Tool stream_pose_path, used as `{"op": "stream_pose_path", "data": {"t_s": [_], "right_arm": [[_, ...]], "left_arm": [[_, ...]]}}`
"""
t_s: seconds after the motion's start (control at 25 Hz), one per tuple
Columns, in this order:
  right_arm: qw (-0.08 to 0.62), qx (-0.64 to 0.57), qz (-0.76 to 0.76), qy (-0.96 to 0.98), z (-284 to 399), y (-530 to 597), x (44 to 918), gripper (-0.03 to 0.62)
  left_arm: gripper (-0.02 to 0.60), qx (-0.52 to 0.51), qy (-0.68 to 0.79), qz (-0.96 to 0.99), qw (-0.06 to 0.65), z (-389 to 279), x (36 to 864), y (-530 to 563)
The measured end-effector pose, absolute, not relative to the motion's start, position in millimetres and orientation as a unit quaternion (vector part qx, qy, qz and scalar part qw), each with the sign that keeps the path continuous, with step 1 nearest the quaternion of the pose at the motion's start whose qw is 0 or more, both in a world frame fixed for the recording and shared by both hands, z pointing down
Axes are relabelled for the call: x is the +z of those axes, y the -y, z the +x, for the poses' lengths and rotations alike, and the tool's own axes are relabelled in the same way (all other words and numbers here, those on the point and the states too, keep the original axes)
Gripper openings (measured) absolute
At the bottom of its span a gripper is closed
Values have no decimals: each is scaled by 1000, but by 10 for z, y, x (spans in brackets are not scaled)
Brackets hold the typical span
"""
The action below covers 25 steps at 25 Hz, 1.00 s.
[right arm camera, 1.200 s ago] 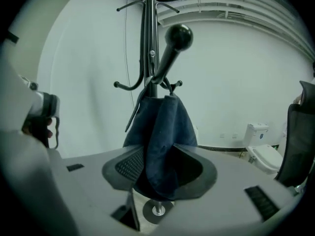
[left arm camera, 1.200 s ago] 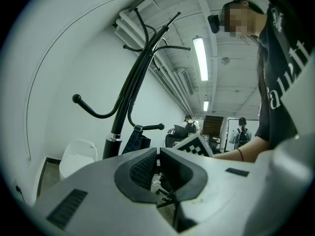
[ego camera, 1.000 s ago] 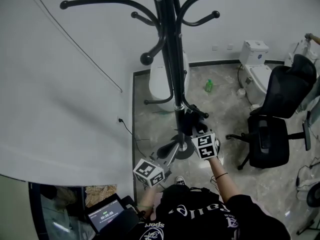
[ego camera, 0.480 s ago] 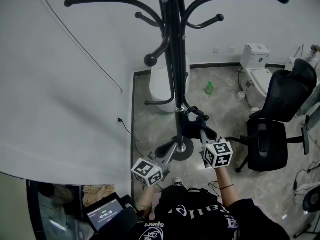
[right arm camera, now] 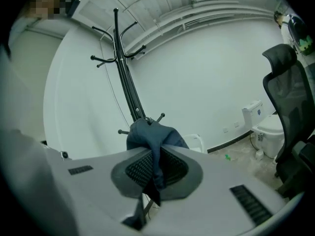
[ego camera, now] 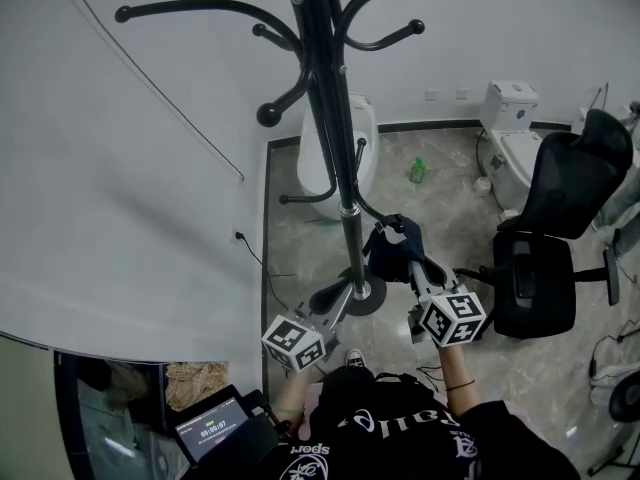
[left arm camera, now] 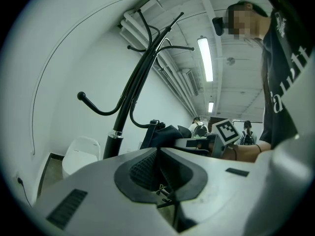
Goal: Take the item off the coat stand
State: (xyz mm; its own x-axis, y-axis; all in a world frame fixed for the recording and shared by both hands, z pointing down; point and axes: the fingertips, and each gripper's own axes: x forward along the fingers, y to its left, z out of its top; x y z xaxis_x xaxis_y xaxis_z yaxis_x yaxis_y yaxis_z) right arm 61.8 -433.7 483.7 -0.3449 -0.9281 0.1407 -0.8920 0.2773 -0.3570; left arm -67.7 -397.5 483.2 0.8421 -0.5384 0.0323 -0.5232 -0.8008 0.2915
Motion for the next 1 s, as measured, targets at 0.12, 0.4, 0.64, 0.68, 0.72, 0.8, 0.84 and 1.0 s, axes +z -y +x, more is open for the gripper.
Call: {"op": "stream_pose_path", "data": {"t_s": [0.12, 0.4, 0.64, 0.68, 0.72, 0.8, 0.84, 1.0], "right_arm": [[67, -197, -566, -798, 713, 4196, 4796, 25], [67, -199, -553, -806, 873, 3867, 4806, 25], [70, -206, -535, -817, 979, 3517, 4842, 25], [71, -207, -531, -819, 1002, 3449, 4846, 25], [70, -208, -527, -821, 1028, 3378, 4852, 25], [68, -210, -519, -826, 1085, 3230, 4869, 25], [66, -211, -515, -828, 1115, 3154, 4878, 25], [53, -216, -500, -837, 1263, 2841, 4923, 25]], "left_arm": [[5, -22, 280, 949, 145, -614, 4830, 3871], [5, -8, 295, 945, 144, -488, 4757, 3567], [5, -16, 300, 944, 134, -283, 4792, 3251], [5, -17, 302, 944, 133, -234, 4786, 3188], [5, -18, 304, 943, 132, -181, 4781, 3121], [5, -19, 307, 943, 130, -68, 4778, 2976], [5, -19, 308, 942, 129, -12, 4779, 2898], [5, -16, 324, 936, 136, 200, 4721, 2554]]}}
